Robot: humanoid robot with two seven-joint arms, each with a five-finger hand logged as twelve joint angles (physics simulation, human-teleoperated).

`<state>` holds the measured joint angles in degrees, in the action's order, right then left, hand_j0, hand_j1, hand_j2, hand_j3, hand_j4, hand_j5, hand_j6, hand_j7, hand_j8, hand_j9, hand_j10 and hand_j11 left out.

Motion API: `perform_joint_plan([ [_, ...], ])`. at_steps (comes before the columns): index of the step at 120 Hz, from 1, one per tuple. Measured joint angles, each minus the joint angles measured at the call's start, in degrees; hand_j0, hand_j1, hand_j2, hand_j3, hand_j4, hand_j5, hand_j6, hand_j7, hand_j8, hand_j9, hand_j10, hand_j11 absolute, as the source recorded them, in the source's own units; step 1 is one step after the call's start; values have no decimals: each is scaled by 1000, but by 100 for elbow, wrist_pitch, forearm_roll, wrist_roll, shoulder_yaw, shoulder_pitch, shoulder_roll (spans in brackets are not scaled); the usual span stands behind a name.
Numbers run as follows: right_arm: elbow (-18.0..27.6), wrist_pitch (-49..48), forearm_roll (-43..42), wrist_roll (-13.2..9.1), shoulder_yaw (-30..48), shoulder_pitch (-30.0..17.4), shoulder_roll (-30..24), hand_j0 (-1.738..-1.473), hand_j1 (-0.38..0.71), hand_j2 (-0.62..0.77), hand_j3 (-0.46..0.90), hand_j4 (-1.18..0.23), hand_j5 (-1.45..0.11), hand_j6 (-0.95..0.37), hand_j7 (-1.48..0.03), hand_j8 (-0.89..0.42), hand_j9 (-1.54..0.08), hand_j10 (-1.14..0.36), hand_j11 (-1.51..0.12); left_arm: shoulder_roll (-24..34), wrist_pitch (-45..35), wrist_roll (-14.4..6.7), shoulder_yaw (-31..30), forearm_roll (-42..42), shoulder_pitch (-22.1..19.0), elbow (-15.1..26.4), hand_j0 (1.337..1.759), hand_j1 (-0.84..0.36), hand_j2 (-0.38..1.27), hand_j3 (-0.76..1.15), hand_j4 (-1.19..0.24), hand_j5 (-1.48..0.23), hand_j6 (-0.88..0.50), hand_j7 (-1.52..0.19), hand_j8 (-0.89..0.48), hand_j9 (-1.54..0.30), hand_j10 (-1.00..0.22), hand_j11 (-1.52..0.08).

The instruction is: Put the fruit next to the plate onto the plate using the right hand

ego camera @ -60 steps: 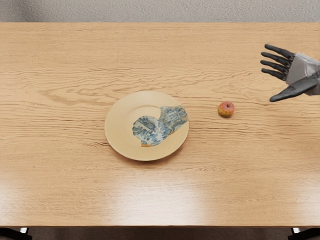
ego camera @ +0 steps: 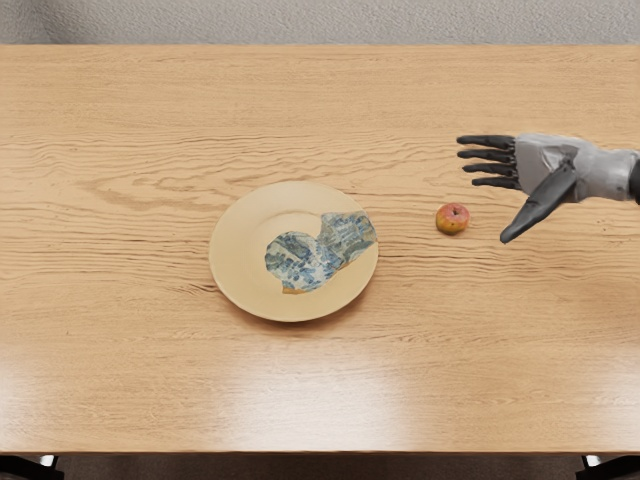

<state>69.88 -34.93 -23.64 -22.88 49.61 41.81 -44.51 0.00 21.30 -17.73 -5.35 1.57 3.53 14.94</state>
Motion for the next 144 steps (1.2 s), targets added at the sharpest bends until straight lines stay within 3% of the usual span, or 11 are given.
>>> perform_joint_plan([
  [11, 964, 661, -316, -241, -517, 383, -388, -1658, -316, -4, 0, -29, -37, -29, -37, -29, -37, -28, -37, 0, 1, 1, 0, 0, 1, 0, 1658, 349, 0, 0, 0, 0, 0, 0, 0, 0, 0, 0],
  [19, 1380, 1248, -534, -424, -789, 661, -549, -1658, -310, -5, 0, -34, -44, -35, -44, -34, -44, -34, -44, 0, 0, 1, 0, 0, 1, 0, 1658, 349, 0, 0, 0, 0, 0, 0, 0, 0, 0, 0],
  [41, 1995, 3760, -856, -697, -2594, 1834, -495, -1658, -299, -7, 0, -44, -56, -45, -55, -45, -56, -44, -56, 0, -1, 1, -1, 0, 3, 0, 1658, 349, 0, 0, 0, 0, 0, 0, 0, 0, 0, 0],
  [55, 2266, 5627, -999, -741, -3642, 2104, -89, -1658, -297, -8, 0, -46, -58, -47, -58, -46, -58, -46, -58, 0, 0, 0, 0, 1, 1, 0, 1658, 349, 0, 0, 0, 0, 1, 0, 1, 0, 0, 0],
  [65, 2330, 6380, -1042, -752, -4125, 2181, 170, -1658, -297, -7, 0, -46, -58, -47, -57, -47, -58, -46, -57, 0, 0, 0, 0, 0, 5, 0, 1658, 349, 0, 0, 0, 0, 0, 0, 0, 0, 0, 0],
  [76, 2205, 6740, -1057, -822, -4562, 2475, 434, -1658, -297, -7, 0, -46, -58, -47, -58, -47, -58, -46, -58, 0, 0, 0, 0, 0, 1, 0, 1658, 349, 0, 0, 0, 0, 1, 0, 1, 0, 0, 0],
  [100, 1417, 6957, -1055, -903, -5349, 3042, 1179, -1658, -297, -7, 0, -45, -57, -46, -57, -46, -57, -45, -57, 0, -1, 0, -1, 1, 0, 0, 1658, 349, 0, 0, 0, 0, 1, 0, 1, 0, 0, 0],
  [122, 504, 6988, -1055, -1059, -5836, 3190, 1869, -1658, -286, -9, 0, -54, -70, -55, -69, -55, -70, -55, -70, 0, 0, -1, 0, 0, 5, 0, 1658, 349, 0, 0, 0, 0, 1, 0, 1, 0, 0, 0],
  [144, 212, 6993, -1054, -1090, -5959, 3210, 2277, -1658, -183, -26, 0, -140, -181, -141, -181, -141, -181, -140, -181, 0, 0, -1, -1, 0, 0, 0, 1658, 349, 0, 0, 0, 0, 1, 0, 1, 0, 0, 0],
])
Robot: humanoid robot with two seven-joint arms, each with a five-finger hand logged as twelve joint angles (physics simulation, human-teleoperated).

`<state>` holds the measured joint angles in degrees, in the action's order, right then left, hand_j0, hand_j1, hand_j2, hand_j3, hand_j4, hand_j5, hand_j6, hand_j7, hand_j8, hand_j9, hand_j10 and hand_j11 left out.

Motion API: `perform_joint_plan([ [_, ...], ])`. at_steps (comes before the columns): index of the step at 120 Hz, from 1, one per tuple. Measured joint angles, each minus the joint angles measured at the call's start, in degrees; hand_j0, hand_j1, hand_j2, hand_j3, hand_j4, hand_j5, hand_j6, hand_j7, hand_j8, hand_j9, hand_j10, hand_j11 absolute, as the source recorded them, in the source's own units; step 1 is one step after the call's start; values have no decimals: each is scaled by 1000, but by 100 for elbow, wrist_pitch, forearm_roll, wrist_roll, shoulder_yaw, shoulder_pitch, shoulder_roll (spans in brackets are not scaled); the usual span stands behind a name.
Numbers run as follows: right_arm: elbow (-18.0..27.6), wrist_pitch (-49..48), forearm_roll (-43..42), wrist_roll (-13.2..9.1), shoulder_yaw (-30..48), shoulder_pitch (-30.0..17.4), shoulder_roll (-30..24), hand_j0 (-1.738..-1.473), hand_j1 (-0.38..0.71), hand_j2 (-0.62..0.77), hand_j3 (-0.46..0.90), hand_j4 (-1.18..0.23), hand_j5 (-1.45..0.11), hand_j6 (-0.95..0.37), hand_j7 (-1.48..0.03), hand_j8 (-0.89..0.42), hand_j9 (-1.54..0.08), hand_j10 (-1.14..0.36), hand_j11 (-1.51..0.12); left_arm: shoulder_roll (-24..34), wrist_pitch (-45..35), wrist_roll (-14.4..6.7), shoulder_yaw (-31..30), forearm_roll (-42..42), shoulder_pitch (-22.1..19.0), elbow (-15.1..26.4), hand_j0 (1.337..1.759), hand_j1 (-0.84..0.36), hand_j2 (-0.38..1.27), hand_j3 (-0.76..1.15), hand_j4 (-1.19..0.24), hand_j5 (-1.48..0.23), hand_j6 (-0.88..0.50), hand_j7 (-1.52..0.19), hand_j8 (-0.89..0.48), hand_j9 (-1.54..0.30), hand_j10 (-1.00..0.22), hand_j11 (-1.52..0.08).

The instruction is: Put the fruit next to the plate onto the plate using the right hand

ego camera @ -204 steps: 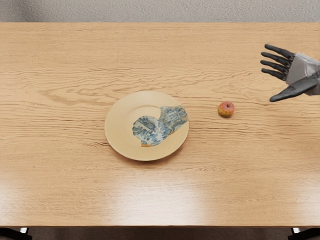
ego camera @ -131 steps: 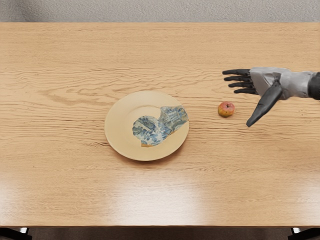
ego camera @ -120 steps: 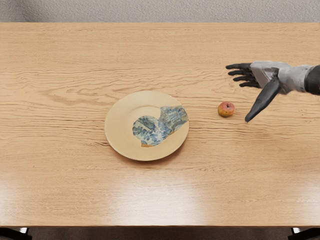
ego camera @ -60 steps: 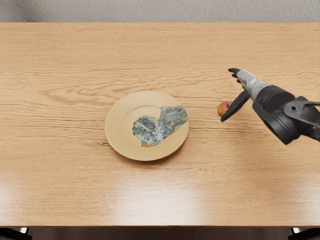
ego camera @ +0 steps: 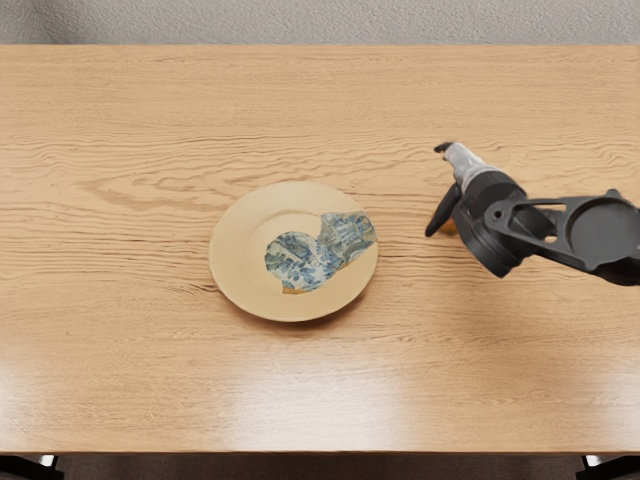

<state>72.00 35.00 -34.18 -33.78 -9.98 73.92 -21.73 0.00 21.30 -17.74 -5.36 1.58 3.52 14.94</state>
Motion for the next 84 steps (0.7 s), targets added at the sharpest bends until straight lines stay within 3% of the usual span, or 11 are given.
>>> perform_joint_plan([
  [84, -147, 1, 3, -66, -435, -51, 54, -1658, 15, -59, 0, -305, -396, -306, -396, -306, -396, -306, -396, 0, 0, 0, 0, 0, 4, 0, 1658, 349, 0, 0, 0, 0, 1, 0, 1, 0, 0, 0],
])
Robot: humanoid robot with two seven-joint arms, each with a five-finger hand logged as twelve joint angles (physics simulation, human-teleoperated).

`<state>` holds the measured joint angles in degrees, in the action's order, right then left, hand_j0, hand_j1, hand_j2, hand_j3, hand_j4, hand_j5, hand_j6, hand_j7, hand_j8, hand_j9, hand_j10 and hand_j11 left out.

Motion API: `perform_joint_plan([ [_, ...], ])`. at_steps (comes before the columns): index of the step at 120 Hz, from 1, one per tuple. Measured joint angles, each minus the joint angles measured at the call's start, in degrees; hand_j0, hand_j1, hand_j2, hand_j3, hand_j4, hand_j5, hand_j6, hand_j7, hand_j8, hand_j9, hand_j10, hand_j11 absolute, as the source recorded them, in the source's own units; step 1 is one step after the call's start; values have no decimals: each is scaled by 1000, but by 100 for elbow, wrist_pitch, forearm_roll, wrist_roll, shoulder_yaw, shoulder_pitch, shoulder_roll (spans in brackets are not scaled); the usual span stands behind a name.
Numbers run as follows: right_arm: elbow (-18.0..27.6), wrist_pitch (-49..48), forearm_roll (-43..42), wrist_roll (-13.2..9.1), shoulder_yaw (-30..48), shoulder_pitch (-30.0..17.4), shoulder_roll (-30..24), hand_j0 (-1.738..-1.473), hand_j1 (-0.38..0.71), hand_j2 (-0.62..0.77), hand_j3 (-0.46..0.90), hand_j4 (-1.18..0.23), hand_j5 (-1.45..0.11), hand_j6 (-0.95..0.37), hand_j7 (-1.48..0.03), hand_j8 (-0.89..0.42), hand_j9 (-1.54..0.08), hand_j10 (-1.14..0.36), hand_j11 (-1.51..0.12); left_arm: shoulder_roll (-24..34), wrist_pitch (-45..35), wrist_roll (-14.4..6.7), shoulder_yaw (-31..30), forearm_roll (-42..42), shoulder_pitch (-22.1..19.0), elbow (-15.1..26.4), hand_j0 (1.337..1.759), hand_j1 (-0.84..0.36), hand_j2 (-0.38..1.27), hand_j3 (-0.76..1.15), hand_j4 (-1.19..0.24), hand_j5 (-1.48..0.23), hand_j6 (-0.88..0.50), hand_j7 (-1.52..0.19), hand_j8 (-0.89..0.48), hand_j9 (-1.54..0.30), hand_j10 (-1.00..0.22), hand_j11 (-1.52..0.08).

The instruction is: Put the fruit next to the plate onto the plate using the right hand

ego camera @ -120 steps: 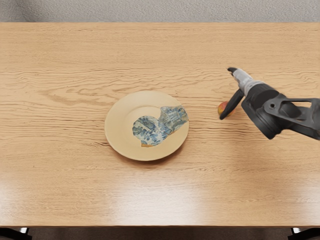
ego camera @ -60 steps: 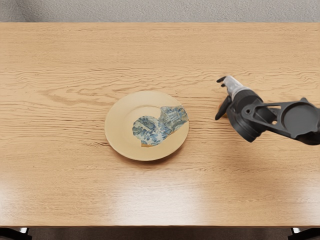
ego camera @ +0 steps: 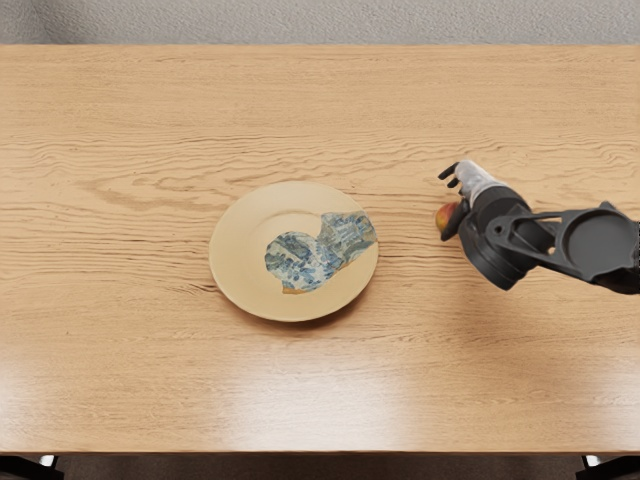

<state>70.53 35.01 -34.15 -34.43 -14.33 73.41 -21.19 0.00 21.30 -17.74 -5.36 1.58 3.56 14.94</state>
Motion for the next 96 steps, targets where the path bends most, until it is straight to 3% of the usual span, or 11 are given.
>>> perform_joint_plan([
  [76, -122, 0, -1, -57, -96, -53, 156, -1658, 214, -92, 0, -470, -611, -471, -611, -470, -611, -470, -611, 0, 1, -1, 1, 0, -3, 0, 1658, 349, 0, 0, 0, 0, 1, 0, 1, 0, 0, 0],
  [96, -118, -6, -8, -60, -96, -60, 159, -1656, 254, -56, 0, -510, -676, -515, -669, -427, -677, -511, -676, 0, 0, 0, 1, 0, 3, 0, 1658, 349, 0, 0, 0, 0, 1, 0, 1, 0, 0, 0],
])
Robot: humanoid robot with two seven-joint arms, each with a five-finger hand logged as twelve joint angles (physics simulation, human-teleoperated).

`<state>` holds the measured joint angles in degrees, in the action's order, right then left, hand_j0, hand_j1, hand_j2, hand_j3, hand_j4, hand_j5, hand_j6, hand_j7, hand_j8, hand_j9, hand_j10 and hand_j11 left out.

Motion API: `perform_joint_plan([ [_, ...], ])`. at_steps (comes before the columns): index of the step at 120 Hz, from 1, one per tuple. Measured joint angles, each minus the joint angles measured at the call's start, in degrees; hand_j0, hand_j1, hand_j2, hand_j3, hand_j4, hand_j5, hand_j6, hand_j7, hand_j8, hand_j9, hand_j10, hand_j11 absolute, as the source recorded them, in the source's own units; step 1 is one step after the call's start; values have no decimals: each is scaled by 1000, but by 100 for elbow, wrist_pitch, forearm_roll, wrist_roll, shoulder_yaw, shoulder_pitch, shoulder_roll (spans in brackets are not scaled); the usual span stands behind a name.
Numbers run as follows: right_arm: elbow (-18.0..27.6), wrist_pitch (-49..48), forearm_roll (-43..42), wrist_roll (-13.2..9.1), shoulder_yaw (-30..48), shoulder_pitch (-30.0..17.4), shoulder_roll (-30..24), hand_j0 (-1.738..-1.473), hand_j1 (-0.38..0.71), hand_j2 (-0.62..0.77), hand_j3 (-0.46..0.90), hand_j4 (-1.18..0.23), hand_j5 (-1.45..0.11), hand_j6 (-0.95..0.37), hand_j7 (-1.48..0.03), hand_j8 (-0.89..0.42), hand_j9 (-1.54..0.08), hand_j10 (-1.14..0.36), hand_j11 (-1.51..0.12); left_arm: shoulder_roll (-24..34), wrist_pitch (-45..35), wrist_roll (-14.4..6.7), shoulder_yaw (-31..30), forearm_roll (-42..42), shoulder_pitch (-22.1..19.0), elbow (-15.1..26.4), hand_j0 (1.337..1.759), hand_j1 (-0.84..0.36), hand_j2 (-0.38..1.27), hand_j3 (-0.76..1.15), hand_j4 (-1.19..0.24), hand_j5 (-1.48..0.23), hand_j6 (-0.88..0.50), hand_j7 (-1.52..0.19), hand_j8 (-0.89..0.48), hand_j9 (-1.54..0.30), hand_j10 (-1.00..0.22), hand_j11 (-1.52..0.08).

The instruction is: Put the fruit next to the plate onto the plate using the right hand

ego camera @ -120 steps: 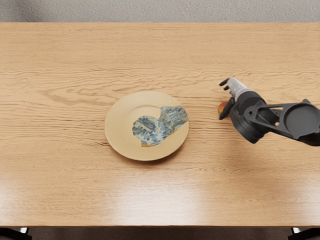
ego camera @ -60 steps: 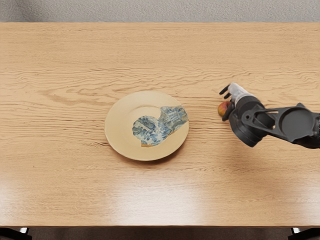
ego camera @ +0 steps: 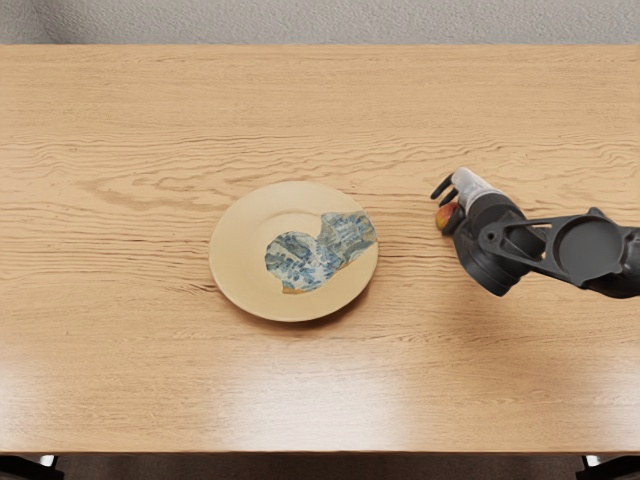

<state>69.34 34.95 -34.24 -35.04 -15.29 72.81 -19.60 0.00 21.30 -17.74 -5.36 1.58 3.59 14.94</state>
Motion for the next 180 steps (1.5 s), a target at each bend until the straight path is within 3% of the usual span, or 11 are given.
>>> perform_joint_plan([
  [42, 12, -11, 15, -7, 21, -3, 2, -1648, 302, 40, 2, -623, -901, -421, -851, -313, -901, -421, -908, 0, -1, 0, 0, 0, -7, 0, 1658, 349, 0, 0, 0, 0, 1, 0, 1, 0, 0, 0],
  [61, 48, 4, 24, -3, 104, 8, 0, -1651, 289, 249, 1, -701, -951, -538, -929, -391, -964, -520, -978, 0, -2, 0, 0, 0, -6, 0, 1658, 349, 0, 0, 0, 0, 1, 0, 1, 0, 0, 0],
  [89, 261, -5, 45, 3, 441, 117, -83, -1654, 218, 220, 2, -721, -1025, -589, -975, -423, -1033, -560, -1051, 0, 1, 0, 0, 0, -4, 0, 1658, 349, 0, 0, 0, 0, 1, 0, 1, 0, 0, 0],
  [126, 1156, -11, 55, 8, 899, 556, -175, -1657, 214, 268, 1, -718, -1070, -598, -991, -414, -1073, -571, -1089, 0, 0, 2, 0, 0, 1, 0, 1658, 349, 0, 0, 0, 0, 1, 0, 1, 0, 0, 0],
  [147, 1454, -11, 63, 12, 1056, 726, 62, -1658, 252, 345, 2, -719, -1086, -588, -999, -407, -1073, -578, -1088, 0, 1, 1, 0, 0, -4, 0, 1658, 349, 0, 0, 0, 0, 1, 0, 1, 0, 1, 0],
  [180, 1534, -14, 59, 15, 1115, 797, 783, -1658, 271, 434, 1, -729, -1105, -583, -1014, -415, -1089, -627, -1099, 0, 0, 0, 0, 0, -3, 0, 1658, 349, 0, 0, 0, 0, 1, 0, 1, 0, 1, 0],
])
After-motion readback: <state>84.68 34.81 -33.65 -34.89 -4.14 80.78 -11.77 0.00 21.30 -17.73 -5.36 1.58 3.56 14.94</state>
